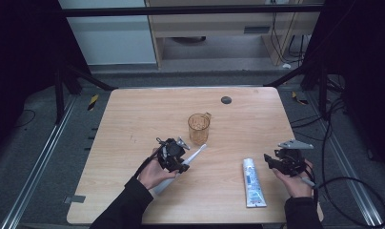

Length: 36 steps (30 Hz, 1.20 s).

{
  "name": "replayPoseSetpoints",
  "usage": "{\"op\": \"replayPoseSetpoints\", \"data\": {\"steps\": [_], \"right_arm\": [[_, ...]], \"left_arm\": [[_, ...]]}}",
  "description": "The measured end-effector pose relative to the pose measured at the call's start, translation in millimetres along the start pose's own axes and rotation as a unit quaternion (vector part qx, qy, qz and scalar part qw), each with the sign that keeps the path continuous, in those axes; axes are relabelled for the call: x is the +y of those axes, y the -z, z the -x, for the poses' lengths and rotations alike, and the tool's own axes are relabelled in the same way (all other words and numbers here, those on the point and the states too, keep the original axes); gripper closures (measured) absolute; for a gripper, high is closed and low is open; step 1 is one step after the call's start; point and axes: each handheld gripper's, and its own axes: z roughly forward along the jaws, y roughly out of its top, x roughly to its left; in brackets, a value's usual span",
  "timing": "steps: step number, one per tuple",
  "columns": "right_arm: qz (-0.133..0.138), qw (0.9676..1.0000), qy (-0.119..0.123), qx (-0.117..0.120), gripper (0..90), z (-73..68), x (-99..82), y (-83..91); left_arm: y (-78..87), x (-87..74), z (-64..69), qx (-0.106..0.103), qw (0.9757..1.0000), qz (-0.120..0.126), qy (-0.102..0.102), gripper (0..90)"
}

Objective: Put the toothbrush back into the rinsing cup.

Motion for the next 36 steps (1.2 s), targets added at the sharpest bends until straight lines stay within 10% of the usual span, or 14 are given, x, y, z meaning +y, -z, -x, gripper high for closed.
{"op": "replayPoseSetpoints", "data": {"steps": [16, 36], "right_arm": [[-0.002, 1.0000, -0.001, 0.001, 52.2, -0.5, -0.2, -0.6], [0.004, 1.0000, -0.003, -0.006, 50.3, 0.5, -1.2, -1.8]], "left_arm": [[22.6, -0.9, -4.2, 0.012, 0.9982, 0.056, 0.019, 67.4], [55.3, -7.5, -15.9, 0.060, 0.9835, 0.160, 0.061, 67.4]]}}
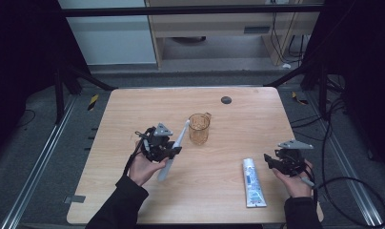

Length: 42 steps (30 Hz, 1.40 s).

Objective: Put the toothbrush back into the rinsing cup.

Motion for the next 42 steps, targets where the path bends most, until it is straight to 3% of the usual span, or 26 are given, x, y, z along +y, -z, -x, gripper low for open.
{"op": "replayPoseSetpoints", "data": {"steps": [8, 12, 24, 33, 38, 42], "right_arm": [[0.008, 0.9999, -0.004, -0.008, 47.0, 1.1, -1.5, -0.9], [0.009, 0.9999, -0.003, -0.011, 46.7, 2.2, -2.4, -1.9], [0.025, 0.9995, -0.006, -0.017, 43.5, 5.3, -4.5, -1.4], [0.030, 0.9993, 0.000, -0.020, 42.3, 4.3, -5.4, -2.9], [0.031, 0.9993, 0.001, -0.021, 42.0, 4.3, -5.8, -3.4], [0.033, 0.9992, 0.004, -0.023, 41.8, 5.2, -6.2, -3.6]], "left_arm": [[9.9, 1.1, -6.4, 0.029, 0.9985, 0.046, 0.011, 67.4], [15.1, 3.0, -12.0, 0.047, 0.9963, 0.070, 0.017, 67.4], [13.3, 21.6, -25.4, 0.064, 0.9897, 0.120, 0.045, 67.4], [11.9, 41.0, -33.5, 0.070, 0.9785, 0.182, 0.067, 67.4], [8.3, 49.7, -37.7, 0.075, 0.9709, 0.214, 0.077, 67.4], [4.1, 57.2, -42.4, 0.088, 0.9674, 0.224, 0.078, 67.4]]}}
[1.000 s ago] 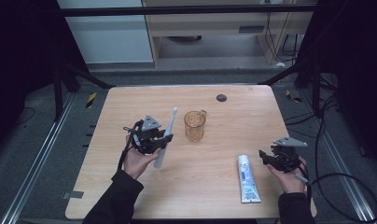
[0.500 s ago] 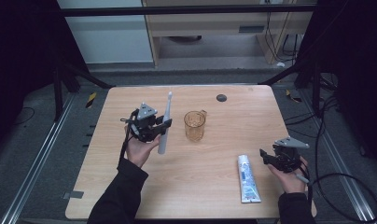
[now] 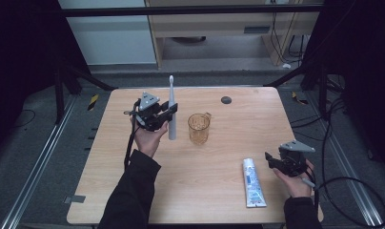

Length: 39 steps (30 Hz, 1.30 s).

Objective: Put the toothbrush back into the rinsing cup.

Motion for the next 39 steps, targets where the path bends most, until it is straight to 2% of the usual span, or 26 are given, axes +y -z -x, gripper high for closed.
{"op": "replayPoseSetpoints", "data": {"steps": [5, 16, 27, 39], "right_arm": [[0.002, 1.0000, 0.000, -0.001, 41.7, 0.5, -0.6, -0.1], [0.006, 1.0000, 0.005, -0.005, 41.6, 1.0, -0.9, 0.2], [0.008, 0.9999, 0.006, -0.005, 41.7, 1.2, -0.9, 1.1], [0.010, 0.9999, 0.005, -0.008, 41.8, 1.9, -1.1, 1.9]], "left_arm": [[-7.5, 6.8, -2.2, 0.005, 0.9998, 0.018, 0.010, 67.4], [-19.5, 20.3, 1.4, 0.011, 0.9988, 0.046, 0.015, 67.4], [-28.2, 22.2, 13.2, 0.006, 0.9985, 0.052, 0.016, 67.4], [-31.4, 28.4, 24.2, 0.004, 0.9966, 0.079, 0.020, 67.3]]}}
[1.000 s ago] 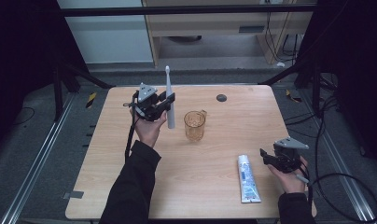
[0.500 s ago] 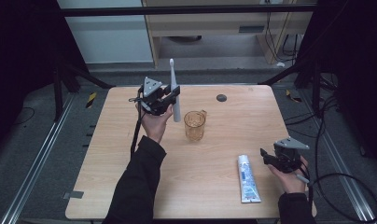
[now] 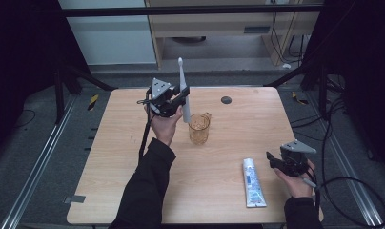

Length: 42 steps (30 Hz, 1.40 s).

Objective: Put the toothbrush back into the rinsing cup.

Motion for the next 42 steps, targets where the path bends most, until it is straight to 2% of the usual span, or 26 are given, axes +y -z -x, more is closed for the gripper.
{"op": "replayPoseSetpoints", "data": {"steps": [17, 42], "right_arm": [[0.002, 1.0000, 0.003, 0.000, 42.5, -0.3, -0.9, -0.7], [0.001, 0.9999, 0.013, -0.001, 43.0, -1.1, -2.2, -2.7]], "left_arm": [[-11.5, -4.9, 10.9, -0.006, 1.0000, 0.003, 0.000, 67.3], [-28.9, -37.2, 4.0, -0.001, 0.9997, -0.024, -0.002, 67.3]]}}
